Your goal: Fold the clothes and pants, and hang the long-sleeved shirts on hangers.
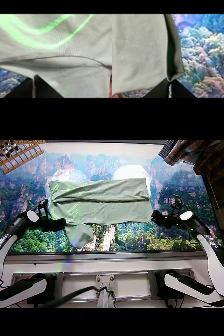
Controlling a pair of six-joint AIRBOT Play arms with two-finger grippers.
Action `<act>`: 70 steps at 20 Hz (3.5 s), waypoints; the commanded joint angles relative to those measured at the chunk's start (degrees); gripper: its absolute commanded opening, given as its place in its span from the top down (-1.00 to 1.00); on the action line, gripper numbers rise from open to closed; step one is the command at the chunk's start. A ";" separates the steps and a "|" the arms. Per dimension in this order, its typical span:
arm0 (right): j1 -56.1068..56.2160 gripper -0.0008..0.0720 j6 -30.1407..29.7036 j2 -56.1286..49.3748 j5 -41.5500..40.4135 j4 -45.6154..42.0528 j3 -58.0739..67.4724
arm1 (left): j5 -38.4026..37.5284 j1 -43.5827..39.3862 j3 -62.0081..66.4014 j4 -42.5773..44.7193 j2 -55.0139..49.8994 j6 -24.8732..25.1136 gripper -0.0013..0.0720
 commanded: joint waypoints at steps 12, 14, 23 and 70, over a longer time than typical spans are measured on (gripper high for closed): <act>-2.99 0.91 1.11 21.33 24.33 -18.45 0.02 | -16.09 4.98 0.02 6.69 26.38 -0.44 0.95; -2.97 0.91 1.44 25.09 28.92 -20.37 0.02 | -19.50 4.96 0.02 6.16 30.21 -1.60 0.95; 5.31 0.91 1.79 33.03 27.43 -24.74 0.07 | -21.49 4.96 0.02 7.41 38.91 -0.70 0.95; -4.72 -0.42 -19.02 -21.53 18.84 14.21 17.79 | -7.65 -6.93 18.91 -42.10 -4.44 27.85 0.22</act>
